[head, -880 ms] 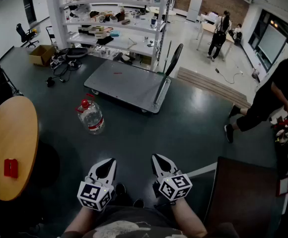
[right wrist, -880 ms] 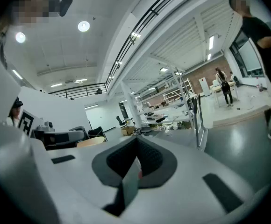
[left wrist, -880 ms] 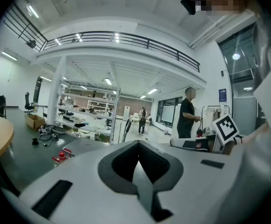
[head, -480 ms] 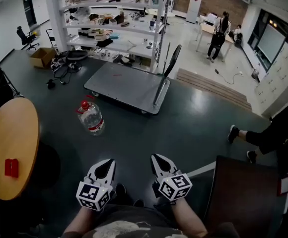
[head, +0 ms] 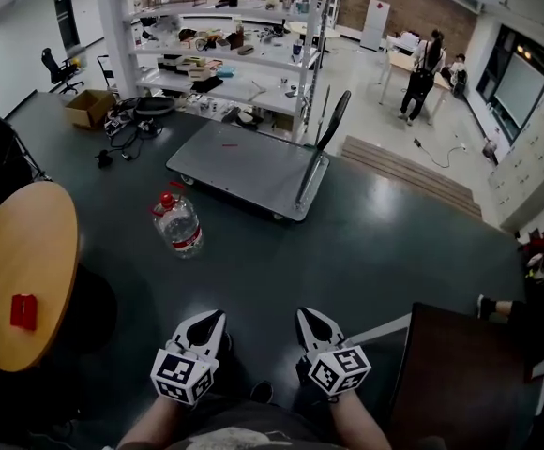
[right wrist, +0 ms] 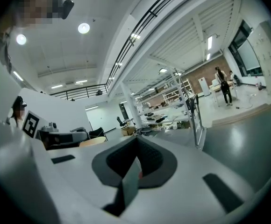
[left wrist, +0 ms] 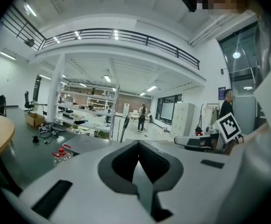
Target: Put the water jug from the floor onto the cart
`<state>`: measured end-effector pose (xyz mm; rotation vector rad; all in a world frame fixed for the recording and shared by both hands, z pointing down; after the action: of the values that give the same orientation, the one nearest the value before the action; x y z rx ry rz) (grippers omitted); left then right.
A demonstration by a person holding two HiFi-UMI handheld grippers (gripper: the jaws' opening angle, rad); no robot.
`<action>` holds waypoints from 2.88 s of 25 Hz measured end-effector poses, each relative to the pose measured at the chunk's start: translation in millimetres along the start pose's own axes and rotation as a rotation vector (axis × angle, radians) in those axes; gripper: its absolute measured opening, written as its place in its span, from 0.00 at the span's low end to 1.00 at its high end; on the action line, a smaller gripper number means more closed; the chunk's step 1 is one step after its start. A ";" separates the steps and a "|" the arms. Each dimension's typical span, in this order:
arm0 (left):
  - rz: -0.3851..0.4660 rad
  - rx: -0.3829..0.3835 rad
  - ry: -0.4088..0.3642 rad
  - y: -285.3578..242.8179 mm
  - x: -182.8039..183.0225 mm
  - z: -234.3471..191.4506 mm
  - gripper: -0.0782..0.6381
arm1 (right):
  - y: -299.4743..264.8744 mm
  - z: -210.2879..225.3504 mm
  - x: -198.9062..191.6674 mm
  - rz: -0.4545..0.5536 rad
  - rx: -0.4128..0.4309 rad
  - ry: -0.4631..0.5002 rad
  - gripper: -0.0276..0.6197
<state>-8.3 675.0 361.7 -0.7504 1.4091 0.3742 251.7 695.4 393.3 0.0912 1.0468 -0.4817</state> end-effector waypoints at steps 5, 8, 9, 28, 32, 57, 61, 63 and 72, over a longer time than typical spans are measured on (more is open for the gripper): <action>-0.017 -0.032 0.010 -19.4 -8.3 -9.5 0.12 | -8.2 16.2 1.3 0.061 -0.051 -0.064 0.03; -0.010 -0.046 0.014 -31.6 -7.2 -25.9 0.12 | -20.0 16.9 4.0 0.064 -0.076 -0.049 0.03; -0.007 -0.047 0.018 -36.2 -6.5 -32.2 0.12 | -24.2 17.0 5.5 0.064 -0.080 -0.046 0.03; 0.027 -0.014 0.064 -117.5 19.2 -238.7 0.12 | -254.7 -6.0 61.4 0.077 -0.083 -0.004 0.03; 0.026 -0.003 0.065 -120.6 16.0 -279.6 0.12 | -288.4 -10.7 65.8 0.077 -0.096 -0.005 0.03; -0.014 0.102 0.127 -175.9 23.5 -387.9 0.12 | -431.3 36.2 117.7 0.095 -0.118 -0.054 0.03; -0.030 0.156 0.139 -192.6 20.7 -411.6 0.12 | -476.3 48.8 128.4 0.084 -0.077 -0.052 0.03; -0.037 0.185 0.158 -205.6 21.4 -424.4 0.12 | -496.5 60.6 136.7 0.071 -0.074 -0.052 0.03; -0.076 0.296 0.217 -293.3 34.6 -466.4 0.12 | -593.8 139.8 187.8 0.004 -0.017 -0.062 0.03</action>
<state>-160.7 146.3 406.7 -0.6114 1.5916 0.0212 189.5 60.2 395.7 0.0629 0.9901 -0.4688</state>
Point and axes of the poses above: the fingertips, and each gripper's own axes: y backward along the fingers, z to its right, x out of its top, the point moved 9 cm from there along y, backward along the fingers, and after that the axes turned 9 degrees about -y, right-handed, at the moved point
